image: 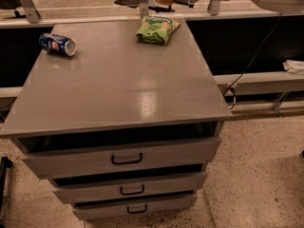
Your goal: Move orange can near green rice chip bag
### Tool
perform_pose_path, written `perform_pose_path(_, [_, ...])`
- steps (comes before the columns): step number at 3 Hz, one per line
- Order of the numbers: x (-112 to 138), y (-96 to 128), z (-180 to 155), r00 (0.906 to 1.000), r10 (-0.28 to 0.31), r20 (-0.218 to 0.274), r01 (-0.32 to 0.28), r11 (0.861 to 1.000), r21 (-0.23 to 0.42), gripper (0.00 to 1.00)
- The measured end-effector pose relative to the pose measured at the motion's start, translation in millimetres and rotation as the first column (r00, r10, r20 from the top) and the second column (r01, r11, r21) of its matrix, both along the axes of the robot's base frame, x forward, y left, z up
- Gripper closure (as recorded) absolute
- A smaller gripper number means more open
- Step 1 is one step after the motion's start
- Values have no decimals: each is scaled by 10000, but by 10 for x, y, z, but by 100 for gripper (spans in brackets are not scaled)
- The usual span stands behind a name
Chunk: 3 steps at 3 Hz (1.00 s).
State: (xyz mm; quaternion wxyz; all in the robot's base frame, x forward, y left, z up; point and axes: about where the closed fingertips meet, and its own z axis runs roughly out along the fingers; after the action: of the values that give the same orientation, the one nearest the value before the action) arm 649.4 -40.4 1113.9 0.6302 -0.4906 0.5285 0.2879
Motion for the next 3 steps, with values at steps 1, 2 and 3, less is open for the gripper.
perform_pose_path(1, [230, -144, -63, 9960, -804, 396, 808, 9967, -97, 100])
perform_pose_path(2, [916, -566, -478, 9660, -2530, 536, 2526, 9675, 139, 100])
perform_pose_path(3, [1248, -720, -822, 9488, -3153, 183, 3150, 9489, 186, 100])
